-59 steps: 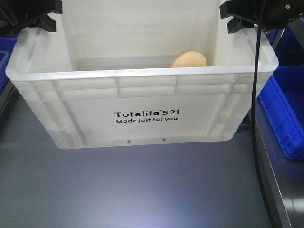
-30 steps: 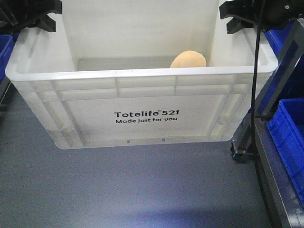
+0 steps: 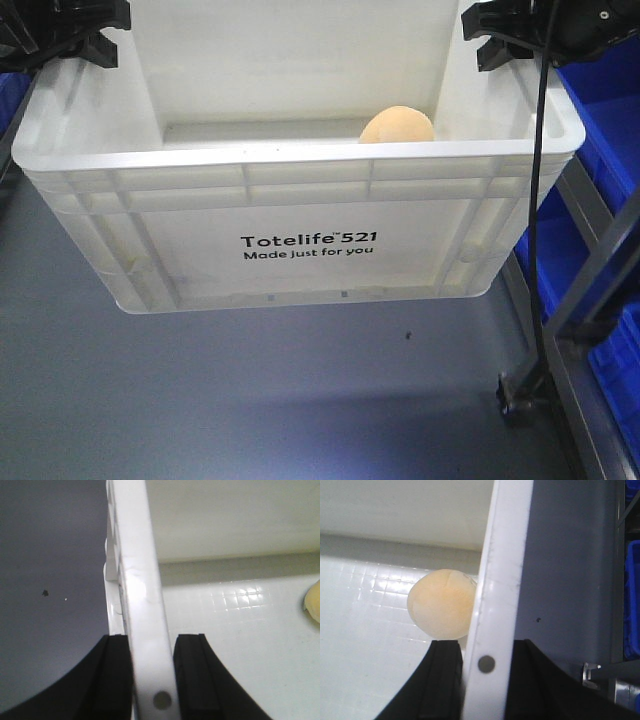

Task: Place moving items into box and shelve
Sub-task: 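Hold the white tote by its rims while driving past blue bins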

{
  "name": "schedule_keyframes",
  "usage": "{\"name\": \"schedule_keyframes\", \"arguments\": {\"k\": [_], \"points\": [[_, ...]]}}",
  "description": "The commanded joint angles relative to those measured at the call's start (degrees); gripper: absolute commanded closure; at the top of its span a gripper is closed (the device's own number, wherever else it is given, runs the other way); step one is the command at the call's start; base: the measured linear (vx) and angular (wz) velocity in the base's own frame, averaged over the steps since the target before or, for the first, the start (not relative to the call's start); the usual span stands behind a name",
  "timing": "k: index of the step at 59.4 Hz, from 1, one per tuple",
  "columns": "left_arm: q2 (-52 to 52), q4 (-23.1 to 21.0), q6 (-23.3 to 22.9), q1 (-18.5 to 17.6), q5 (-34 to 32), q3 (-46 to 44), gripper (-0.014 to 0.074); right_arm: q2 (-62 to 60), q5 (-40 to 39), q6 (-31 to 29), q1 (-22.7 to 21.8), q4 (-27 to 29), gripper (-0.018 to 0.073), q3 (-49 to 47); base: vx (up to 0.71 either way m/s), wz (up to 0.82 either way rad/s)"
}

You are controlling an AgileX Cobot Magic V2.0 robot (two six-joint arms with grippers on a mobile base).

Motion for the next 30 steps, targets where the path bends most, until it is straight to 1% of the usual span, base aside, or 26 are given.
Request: {"name": "schedule_keyframes", "arguments": {"k": [1,17,30], "points": [[-3.18,-4.26,0.4,-0.78,-7.83,-2.88,0.061,-3.14,-6.62,-2.16,0.51,3.62,0.0572,-2.66,0.55,-0.12],[-3.18,-4.26,0.4,-0.78,-7.83,-2.88,0.061,-3.14,-6.62,-2.16,0.51,3.62,0.0572,-2.66,0.55,-0.09],[-3.18,-4.26,0.4,-0.78,-7.83,-2.88,0.061,-3.14,-6.62,-2.16,0.51,3.62,0.0572,-2.66,0.55,-0.01]]}}
